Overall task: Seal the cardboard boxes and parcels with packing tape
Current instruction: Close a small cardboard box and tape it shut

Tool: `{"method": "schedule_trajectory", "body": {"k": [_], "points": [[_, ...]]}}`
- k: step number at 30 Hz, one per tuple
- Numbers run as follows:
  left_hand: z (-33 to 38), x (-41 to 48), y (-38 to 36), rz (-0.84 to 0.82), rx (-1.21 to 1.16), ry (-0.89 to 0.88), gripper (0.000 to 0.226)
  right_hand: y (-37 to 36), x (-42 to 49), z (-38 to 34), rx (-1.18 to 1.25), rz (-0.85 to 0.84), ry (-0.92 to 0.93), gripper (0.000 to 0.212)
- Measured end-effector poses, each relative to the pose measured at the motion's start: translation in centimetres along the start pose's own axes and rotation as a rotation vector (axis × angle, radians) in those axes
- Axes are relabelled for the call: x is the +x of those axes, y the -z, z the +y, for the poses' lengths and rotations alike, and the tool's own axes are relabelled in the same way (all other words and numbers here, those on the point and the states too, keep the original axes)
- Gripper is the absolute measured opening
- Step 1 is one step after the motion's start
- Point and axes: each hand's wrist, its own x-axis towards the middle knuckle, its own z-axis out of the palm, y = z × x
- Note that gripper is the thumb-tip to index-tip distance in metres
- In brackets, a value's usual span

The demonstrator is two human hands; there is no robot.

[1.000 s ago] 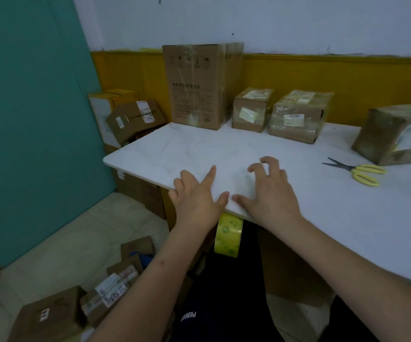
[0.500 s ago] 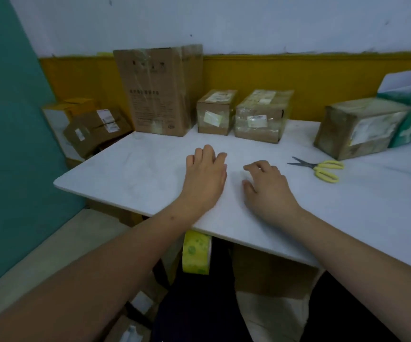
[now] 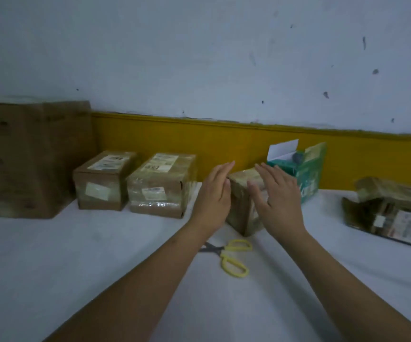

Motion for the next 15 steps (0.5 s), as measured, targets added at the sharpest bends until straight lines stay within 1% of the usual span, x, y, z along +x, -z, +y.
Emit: {"method": "schedule_trajectory", "body": {"k": [1, 2, 3, 5, 7, 9, 11, 13, 15], "points": [[-0.9, 0.9, -1.0, -0.037, -0.062, 0.02, 0.04, -1.0, 0.5, 0.4, 0.016, -0.03, 0.008, 0.071], [-1.9, 1.4, -1.9, -0.066, -0.116, 0.038, 0.039, -2.1, 0.8, 0.9, 0.034, -0.036, 0.019, 0.069], [-2.8, 1.8, -2.7, -0.083, -0.161, 0.042, 0.037, -3.0, 0.7, 1.3, 0.036, -0.016, 0.033, 0.062], [-4.3, 2.0, -3.3, -0.076, -0.199, -0.006, 0.035, -4.2, 0.8, 1.6, 0.013, 0.044, 0.048, 0.049], [-5.3, 2.1, -3.2, -0.1, -0.173, -0.07, 0.033, -4.8, 1.1, 1.5, 0.005, 0.073, 0.055, 0.043], [-5.6, 2.1, -2.7, -0.16, -0.126, -0.117, 0.032, -5.1, 1.1, 1.5, 0.027, 0.091, 0.037, 0.042], [-5.7, 2.1, -2.3, -0.183, -0.096, -0.135, 0.033, -5.2, 1.0, 1.4, 0.028, 0.1, 0.039, 0.042], [-5.6, 2.1, -2.2, -0.188, -0.101, -0.136, 0.034, -5.3, 0.9, 1.3, 0.032, 0.108, 0.03, 0.043], [-5.3, 1.9, -2.3, -0.172, -0.158, -0.105, 0.031, -5.1, 0.8, 1.1, 0.053, 0.111, 0.035, 0.045]]}}
